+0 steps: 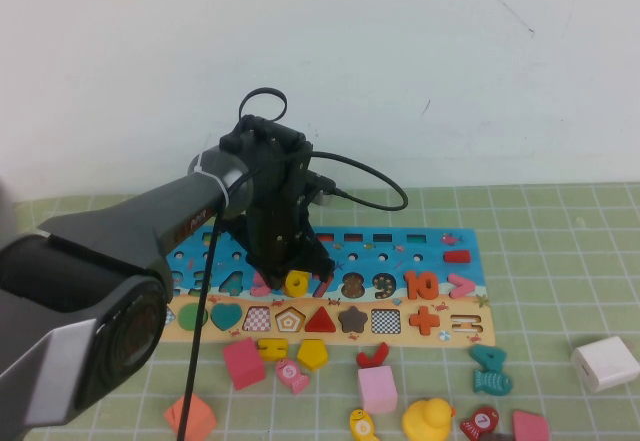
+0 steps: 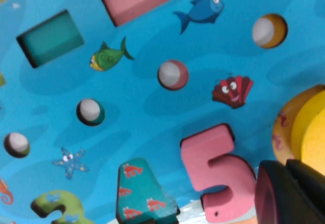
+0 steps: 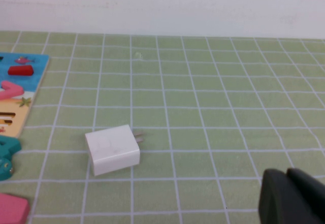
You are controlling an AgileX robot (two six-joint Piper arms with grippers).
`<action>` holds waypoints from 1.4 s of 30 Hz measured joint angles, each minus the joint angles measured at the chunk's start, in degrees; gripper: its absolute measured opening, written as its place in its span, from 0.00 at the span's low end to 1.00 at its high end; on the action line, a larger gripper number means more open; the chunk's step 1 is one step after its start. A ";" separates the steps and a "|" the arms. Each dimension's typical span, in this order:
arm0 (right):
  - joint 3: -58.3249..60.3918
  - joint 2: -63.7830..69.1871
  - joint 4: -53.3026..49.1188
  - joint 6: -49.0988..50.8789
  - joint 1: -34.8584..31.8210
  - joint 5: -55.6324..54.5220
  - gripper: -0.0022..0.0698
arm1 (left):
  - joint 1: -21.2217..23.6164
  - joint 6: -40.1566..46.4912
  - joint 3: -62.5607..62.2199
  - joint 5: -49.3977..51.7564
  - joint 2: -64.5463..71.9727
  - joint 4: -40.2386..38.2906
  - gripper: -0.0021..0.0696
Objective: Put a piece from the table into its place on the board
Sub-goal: Place the "number 6" into the hole of the number 6
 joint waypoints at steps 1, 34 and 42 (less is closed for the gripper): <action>0.00 0.00 0.00 0.00 0.00 0.00 0.03 | 0.00 0.00 0.00 -0.31 0.00 0.00 0.03; 0.00 0.00 0.00 0.00 0.00 0.00 0.03 | 0.00 3.94 -1.96 -2.71 0.31 -10.60 0.03; 0.00 0.00 0.00 0.00 0.00 0.00 0.03 | 0.00 3.85 -1.96 -5.24 0.31 -10.89 0.03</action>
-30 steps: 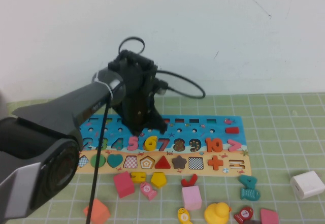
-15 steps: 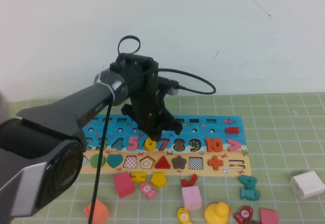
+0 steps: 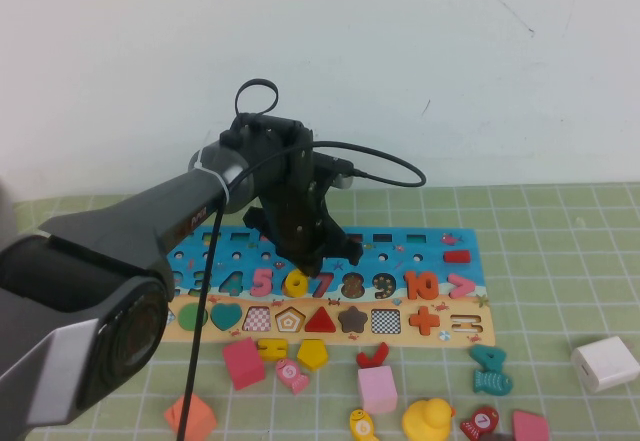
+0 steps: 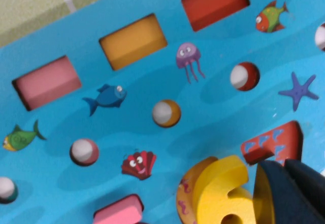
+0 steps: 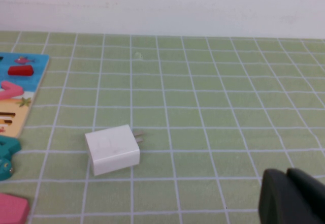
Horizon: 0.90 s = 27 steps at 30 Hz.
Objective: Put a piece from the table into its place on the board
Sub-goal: Place the "number 6" into the hole of the number 6
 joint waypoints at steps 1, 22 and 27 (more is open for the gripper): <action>0.00 0.00 0.00 0.00 0.00 0.00 0.03 | 0.00 0.00 0.00 -0.23 0.00 -0.12 0.03; 0.00 0.00 0.00 0.00 0.00 0.00 0.03 | 0.00 -1.61 0.00 -0.43 1.63 2.10 0.03; 0.00 0.00 0.00 0.00 0.00 0.00 0.03 | 0.00 -2.09 -0.10 -0.09 1.63 2.98 0.03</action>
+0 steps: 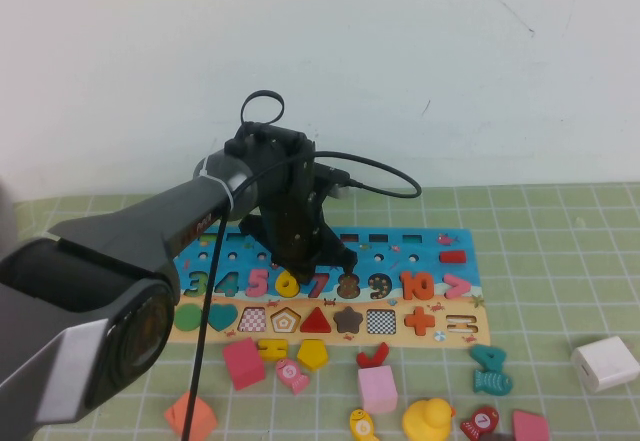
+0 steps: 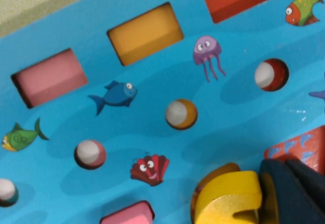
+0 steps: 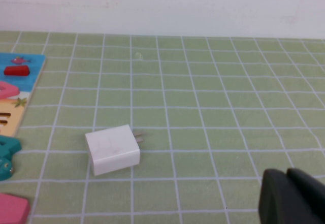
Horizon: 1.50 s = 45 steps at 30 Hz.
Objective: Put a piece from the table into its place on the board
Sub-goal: Place the "number 6" into the hole of the number 6
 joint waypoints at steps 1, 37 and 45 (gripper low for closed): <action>0.00 0.00 0.00 0.00 0.00 0.00 0.03 | 0.00 -0.08 0.00 0.10 0.00 0.00 0.03; 0.00 0.00 0.00 0.00 0.00 0.00 0.03 | 0.00 -0.37 -6.27 3.95 1.40 1.51 0.03; 0.00 0.00 0.00 0.00 0.00 0.00 0.03 | 0.00 -0.49 -6.27 3.95 2.02 1.56 0.03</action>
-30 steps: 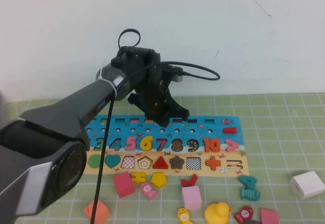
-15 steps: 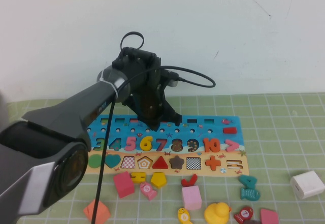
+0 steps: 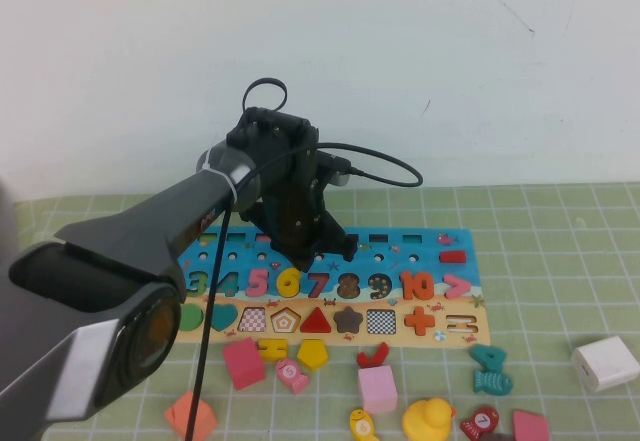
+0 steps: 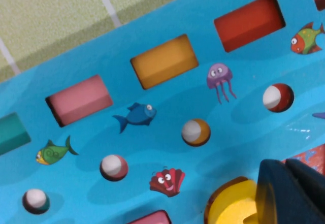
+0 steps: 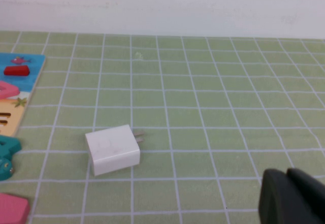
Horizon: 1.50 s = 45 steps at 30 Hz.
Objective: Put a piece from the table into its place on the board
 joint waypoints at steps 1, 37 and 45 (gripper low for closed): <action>0.00 0.00 0.00 0.00 0.00 0.00 0.03 | 0.00 0.00 0.00 0.05 0.00 0.09 0.03; 0.00 0.00 0.00 0.00 0.00 0.00 0.03 | 2.25 11.08 16.72 -1.94 -36.01 -1.72 0.03; 0.00 0.00 0.00 0.00 0.00 0.00 0.03 | 2.25 9.51 46.26 -14.23 -60.32 -4.41 0.03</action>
